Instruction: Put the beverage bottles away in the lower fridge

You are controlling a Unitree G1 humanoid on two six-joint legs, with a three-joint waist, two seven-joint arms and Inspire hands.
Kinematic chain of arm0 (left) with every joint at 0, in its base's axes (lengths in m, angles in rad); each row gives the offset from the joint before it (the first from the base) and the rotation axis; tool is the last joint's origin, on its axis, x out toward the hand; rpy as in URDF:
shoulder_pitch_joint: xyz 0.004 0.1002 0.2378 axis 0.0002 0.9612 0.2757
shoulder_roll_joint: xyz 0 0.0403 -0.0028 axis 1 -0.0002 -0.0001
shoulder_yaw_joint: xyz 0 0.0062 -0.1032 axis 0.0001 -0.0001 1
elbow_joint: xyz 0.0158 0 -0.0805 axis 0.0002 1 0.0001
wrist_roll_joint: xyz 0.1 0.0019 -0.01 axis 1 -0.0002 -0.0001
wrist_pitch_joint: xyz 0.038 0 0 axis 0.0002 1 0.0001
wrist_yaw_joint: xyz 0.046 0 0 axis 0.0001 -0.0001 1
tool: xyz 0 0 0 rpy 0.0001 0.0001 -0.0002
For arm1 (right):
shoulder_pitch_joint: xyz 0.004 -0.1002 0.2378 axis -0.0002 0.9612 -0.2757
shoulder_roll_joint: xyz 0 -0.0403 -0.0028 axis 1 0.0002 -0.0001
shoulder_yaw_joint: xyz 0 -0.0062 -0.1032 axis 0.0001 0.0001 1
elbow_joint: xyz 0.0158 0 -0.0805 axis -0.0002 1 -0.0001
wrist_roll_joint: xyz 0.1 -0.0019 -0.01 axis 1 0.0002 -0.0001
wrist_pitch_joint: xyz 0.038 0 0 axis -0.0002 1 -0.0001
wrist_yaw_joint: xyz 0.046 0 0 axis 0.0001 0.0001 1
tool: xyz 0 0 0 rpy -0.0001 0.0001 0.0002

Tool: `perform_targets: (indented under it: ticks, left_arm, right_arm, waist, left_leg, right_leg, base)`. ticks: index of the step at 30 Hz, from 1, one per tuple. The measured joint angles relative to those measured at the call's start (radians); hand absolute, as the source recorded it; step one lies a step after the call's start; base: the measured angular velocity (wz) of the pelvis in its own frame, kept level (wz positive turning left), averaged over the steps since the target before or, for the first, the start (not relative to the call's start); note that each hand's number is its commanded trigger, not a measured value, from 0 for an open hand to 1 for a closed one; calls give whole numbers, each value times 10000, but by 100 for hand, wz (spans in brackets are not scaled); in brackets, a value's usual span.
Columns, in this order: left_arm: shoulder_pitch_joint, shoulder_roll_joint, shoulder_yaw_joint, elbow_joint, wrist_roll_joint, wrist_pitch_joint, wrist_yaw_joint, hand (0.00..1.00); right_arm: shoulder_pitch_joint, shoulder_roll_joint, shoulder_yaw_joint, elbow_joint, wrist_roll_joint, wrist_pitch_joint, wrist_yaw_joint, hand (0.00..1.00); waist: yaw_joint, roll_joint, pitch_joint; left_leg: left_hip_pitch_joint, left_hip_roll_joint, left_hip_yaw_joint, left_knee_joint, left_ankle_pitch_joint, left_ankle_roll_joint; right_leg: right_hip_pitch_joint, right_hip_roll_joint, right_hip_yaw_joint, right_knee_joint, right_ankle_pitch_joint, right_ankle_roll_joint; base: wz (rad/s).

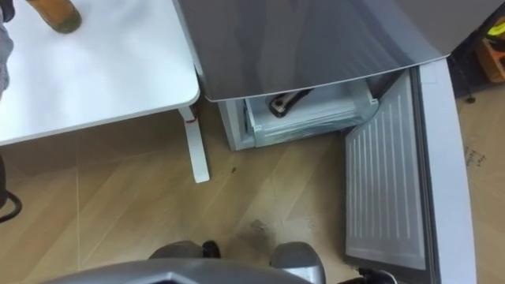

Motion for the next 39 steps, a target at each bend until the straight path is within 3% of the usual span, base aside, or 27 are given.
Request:
perform_targets:
  ticks: [5,12,14,35,37,39]
  left_arm:
    - [-250,-1,-30,404,37,-10,2,100]
    - [-276,-32,-472,471,9,-7,152,100]
    - [-299,-32,-537,472,15,-7,122,100]
    - [-301,-97,-857,395,-407,-2,123,100]
    - [-298,-97,-846,169,-391,1,182,100]
    - [-263,-97,-818,-506,-415,0,201,100]
  right_arm:
    - [-242,-3,55,151,305,-63,-18,0]
    - [-551,-91,179,192,668,-68,6,0]
    - [-717,-127,345,255,753,-82,-8,0]
    - [-944,-312,456,146,1043,-304,-180,0]
    - [-941,-314,404,95,1151,-352,-188,0]
    - [-932,-321,259,-61,1176,-431,-183,0]
  waist:
    - [-44,6,9]
    - [-120,188,151]
    - [-198,234,154]
    - [-273,269,116]
    - [-210,285,100]
    - [3,349,25]
  left_leg:
    - [-96,-24,-9,82,22,20]
    - [-293,-4,10,83,22,22]
    - [-366,-10,31,38,61,38]
    - [-77,-15,176,-31,153,29]
    - [45,-17,161,-58,154,28]
    - [115,-34,123,-91,164,13]
  right_leg:
    - [-108,-15,16,11,0,2]
    - [-364,-18,83,163,-3,3]
    - [-489,-27,109,217,-2,2]
    - [-360,-52,264,315,-6,-7]
    - [-220,-47,244,274,-6,-7]
    - [-110,-38,232,160,-5,-9]
  base:
    - [0]
    - [-2]
    - [-3]
    - [0]
    - [3]
    - [2]
